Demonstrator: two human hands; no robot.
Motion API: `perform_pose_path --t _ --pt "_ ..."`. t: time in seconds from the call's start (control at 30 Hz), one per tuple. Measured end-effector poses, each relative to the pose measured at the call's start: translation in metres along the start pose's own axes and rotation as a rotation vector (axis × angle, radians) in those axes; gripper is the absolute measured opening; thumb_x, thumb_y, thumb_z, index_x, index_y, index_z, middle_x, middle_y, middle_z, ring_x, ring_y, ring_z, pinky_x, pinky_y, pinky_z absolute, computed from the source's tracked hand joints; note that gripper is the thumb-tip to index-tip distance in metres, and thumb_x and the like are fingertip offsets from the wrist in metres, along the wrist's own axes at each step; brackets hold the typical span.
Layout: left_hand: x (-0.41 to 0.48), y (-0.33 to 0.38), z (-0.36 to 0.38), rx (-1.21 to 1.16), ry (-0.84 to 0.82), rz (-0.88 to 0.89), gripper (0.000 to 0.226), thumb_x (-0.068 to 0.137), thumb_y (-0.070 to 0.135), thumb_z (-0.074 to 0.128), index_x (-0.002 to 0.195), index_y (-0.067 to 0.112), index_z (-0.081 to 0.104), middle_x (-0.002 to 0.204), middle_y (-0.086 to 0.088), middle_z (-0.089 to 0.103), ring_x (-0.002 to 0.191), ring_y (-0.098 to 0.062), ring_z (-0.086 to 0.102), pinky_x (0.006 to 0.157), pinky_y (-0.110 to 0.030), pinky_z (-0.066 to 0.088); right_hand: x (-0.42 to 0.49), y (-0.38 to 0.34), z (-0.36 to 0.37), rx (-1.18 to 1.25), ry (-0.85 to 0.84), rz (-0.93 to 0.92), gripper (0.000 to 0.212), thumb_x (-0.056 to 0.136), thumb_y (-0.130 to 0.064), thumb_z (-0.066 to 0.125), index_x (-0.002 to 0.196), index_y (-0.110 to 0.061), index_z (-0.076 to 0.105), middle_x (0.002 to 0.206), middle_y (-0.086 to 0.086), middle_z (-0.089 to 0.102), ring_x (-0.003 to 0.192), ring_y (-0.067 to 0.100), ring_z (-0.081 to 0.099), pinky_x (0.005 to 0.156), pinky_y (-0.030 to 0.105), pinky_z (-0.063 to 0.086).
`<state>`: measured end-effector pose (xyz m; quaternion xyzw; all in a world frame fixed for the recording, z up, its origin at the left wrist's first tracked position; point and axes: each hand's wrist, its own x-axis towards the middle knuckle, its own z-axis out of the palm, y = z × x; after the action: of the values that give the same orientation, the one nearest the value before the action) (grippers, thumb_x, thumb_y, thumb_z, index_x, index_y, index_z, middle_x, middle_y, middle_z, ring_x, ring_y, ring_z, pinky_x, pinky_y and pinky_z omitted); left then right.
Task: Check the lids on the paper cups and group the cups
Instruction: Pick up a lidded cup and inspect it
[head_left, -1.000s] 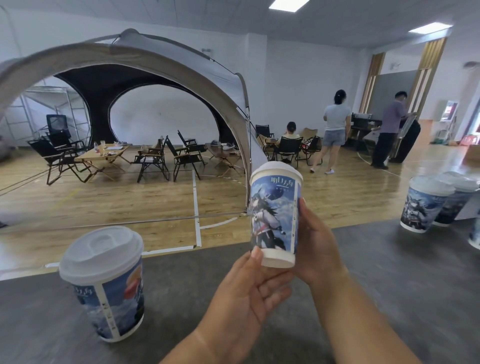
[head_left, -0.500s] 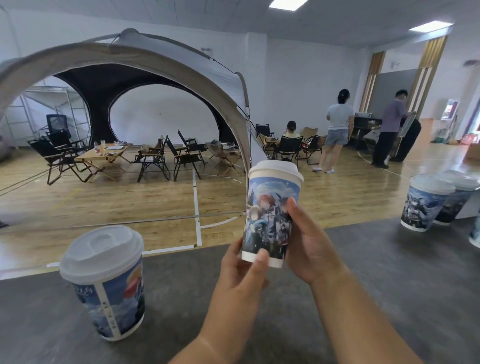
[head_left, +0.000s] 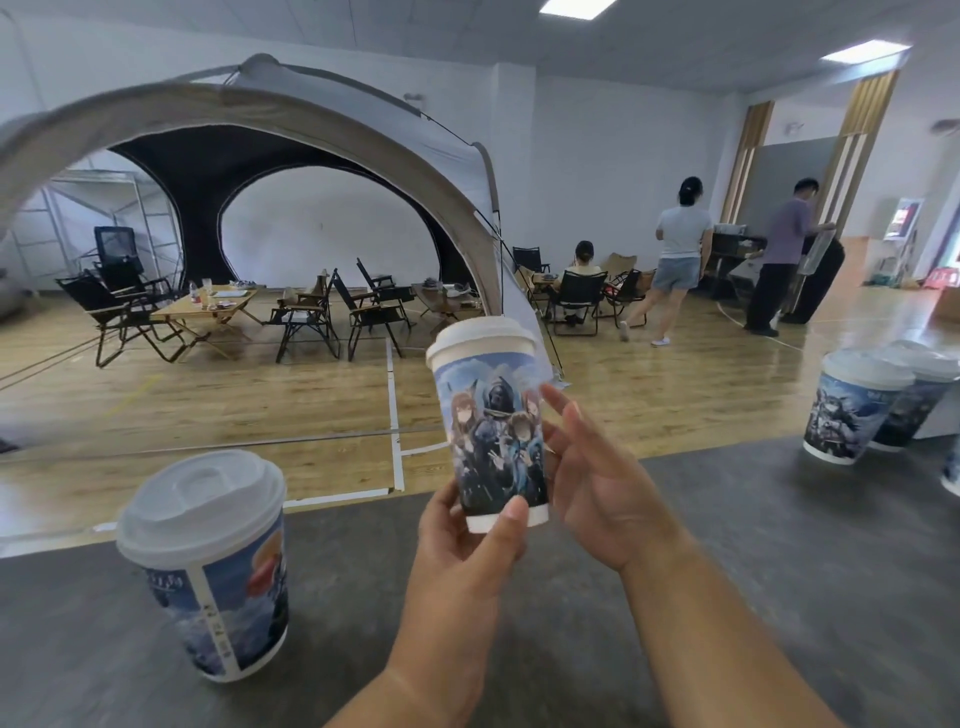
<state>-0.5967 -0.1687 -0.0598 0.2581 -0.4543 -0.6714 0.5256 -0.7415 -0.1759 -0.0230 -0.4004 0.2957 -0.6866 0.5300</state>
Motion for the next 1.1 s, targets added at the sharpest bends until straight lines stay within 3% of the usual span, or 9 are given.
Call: perform_pose_path --t 0.13,0.27,0.37,0.5,0.6,0.7,0.83,0.97,1.1 --pt "0.002 -0.004 -0.003 0.150 0.073 0.065 0.081 0.046 0.047 0.085 0.120 0.039 0.051 0.115 0.005 0.068 0.105 -0.010 0.066 0.094 -0.035 0.051 0.001 0.006 0.002 -0.113 0.070 -0.007 0.098 0.050 -0.037 0.096 0.134 -0.014 0.050 0.125 0.021 0.064 0.116 0.036 0.061 0.108 0.060 0.039" --pt "0.001 0.004 0.000 -0.075 -0.022 -0.005 0.053 0.076 0.033 0.074 0.124 0.034 0.051 0.108 0.009 0.071 0.103 -0.010 0.067 0.084 -0.035 0.051 0.001 0.007 -0.001 0.015 0.050 0.005 0.090 0.068 -0.032 0.088 0.142 -0.009 0.042 0.136 0.026 0.055 0.130 0.044 0.047 0.112 0.064 0.029" --pt "-0.003 0.015 0.003 -0.165 -0.068 -0.051 0.051 0.082 0.023 0.069 0.128 0.030 0.049 0.114 -0.005 0.071 0.109 -0.023 0.066 0.087 -0.041 0.051 0.000 0.005 0.007 0.005 -0.038 0.004 0.076 0.083 -0.032 0.075 0.144 -0.006 0.039 0.143 0.028 0.046 0.135 0.046 0.041 0.113 0.064 0.026" --pt "-0.006 0.035 0.007 -0.068 0.008 0.026 0.060 0.072 0.029 0.072 0.128 0.030 0.050 0.103 0.001 0.073 0.098 -0.015 0.069 0.082 -0.033 0.053 -0.004 -0.006 0.025 -0.003 0.006 -0.008 0.072 0.083 -0.034 0.076 0.141 -0.006 0.045 0.141 0.024 0.051 0.134 0.041 0.044 0.114 0.062 0.027" --pt "-0.017 0.054 0.002 0.026 0.006 0.081 0.061 0.066 0.031 0.071 0.124 0.033 0.053 0.099 0.006 0.074 0.089 -0.006 0.070 0.074 -0.021 0.055 -0.012 -0.024 0.056 -0.242 0.094 -0.060 0.072 0.073 -0.041 0.078 0.135 -0.016 0.051 0.126 0.014 0.065 0.119 0.030 0.061 0.104 0.052 0.044" --pt "-0.037 0.079 -0.007 0.256 0.001 0.164 0.065 0.064 0.038 0.078 0.122 0.037 0.051 0.109 0.004 0.070 0.092 -0.010 0.070 0.078 -0.026 0.056 -0.028 -0.037 0.094 -0.474 0.187 -0.094 0.084 0.059 -0.042 0.084 0.133 -0.022 0.049 0.112 0.008 0.071 0.101 0.021 0.071 0.090 0.042 0.055" --pt "-0.057 0.105 -0.015 0.231 -0.039 0.144 0.072 0.060 0.055 0.074 0.125 0.038 0.048 0.109 0.009 0.067 0.096 -0.004 0.066 0.085 -0.029 0.052 -0.045 -0.048 0.130 -0.436 0.236 -0.159 0.076 0.060 -0.035 0.087 0.126 -0.019 0.052 0.104 0.009 0.075 0.096 0.024 0.072 0.089 0.045 0.056" --pt "-0.074 0.132 -0.022 -0.245 -0.323 -0.160 0.059 0.076 0.040 0.067 0.129 0.017 0.057 0.120 -0.010 0.068 0.097 -0.019 0.064 0.089 -0.040 0.049 -0.053 -0.056 0.143 -0.043 -0.063 -0.031 0.071 0.078 -0.036 0.077 0.134 0.000 0.052 0.122 0.023 0.064 0.106 0.037 0.065 0.090 0.050 0.054" --pt "-0.083 0.135 -0.022 -0.389 -0.398 -0.165 0.054 0.070 0.026 0.074 0.119 0.008 0.061 0.112 -0.015 0.068 0.089 -0.021 0.064 0.085 -0.034 0.055 -0.055 -0.055 0.150 0.116 -0.255 0.142 0.067 0.077 -0.040 0.079 0.129 -0.001 0.060 0.116 0.023 0.067 0.101 0.036 0.067 0.090 0.046 0.055"
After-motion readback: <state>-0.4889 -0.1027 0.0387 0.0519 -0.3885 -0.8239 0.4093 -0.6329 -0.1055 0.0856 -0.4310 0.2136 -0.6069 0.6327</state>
